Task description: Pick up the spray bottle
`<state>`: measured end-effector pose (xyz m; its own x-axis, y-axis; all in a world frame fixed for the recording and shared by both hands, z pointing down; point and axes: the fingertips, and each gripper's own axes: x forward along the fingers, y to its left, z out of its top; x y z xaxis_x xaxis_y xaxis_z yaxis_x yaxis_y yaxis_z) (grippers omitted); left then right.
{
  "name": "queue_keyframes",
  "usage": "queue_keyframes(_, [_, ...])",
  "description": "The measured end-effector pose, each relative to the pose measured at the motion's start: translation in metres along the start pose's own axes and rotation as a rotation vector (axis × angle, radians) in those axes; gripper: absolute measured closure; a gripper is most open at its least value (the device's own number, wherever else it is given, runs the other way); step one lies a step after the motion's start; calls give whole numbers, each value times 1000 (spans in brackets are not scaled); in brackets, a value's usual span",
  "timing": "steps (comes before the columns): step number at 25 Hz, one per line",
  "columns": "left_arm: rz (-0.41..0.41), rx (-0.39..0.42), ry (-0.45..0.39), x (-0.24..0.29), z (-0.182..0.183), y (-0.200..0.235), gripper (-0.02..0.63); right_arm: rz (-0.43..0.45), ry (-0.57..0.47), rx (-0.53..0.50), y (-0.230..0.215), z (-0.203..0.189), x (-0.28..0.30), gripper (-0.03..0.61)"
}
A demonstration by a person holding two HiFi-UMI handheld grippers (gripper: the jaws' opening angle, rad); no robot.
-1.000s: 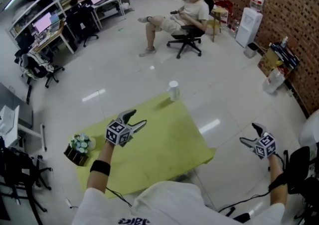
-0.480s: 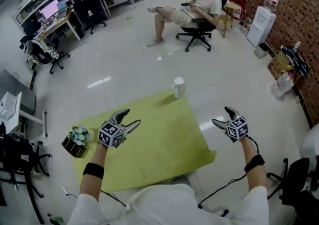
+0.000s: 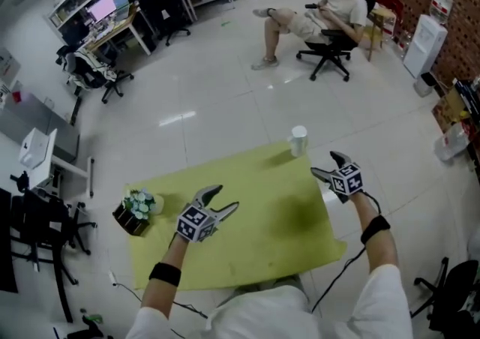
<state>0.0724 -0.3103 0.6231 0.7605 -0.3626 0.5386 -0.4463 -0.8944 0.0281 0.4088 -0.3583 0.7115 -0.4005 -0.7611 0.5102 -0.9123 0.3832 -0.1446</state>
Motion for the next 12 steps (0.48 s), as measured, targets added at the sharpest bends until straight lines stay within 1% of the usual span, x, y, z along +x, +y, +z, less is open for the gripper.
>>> queue_keyframes(4, [-8,-14,-16,5,-1,-8,287,-7,-29,38,-6,8,42,123])
queue_keyframes(6, [-6,-17,-10,7,-3,-10,287,-20,-40,52,-12,15,58,123])
queue_keyframes(9, [2,-1,8,9,-2,-13,287,-48,-60,86,-25,24,77,123])
queue_keyframes(12, [4,-2,6,10,1,-14,287,-52,-55,104,-31,25,97,123])
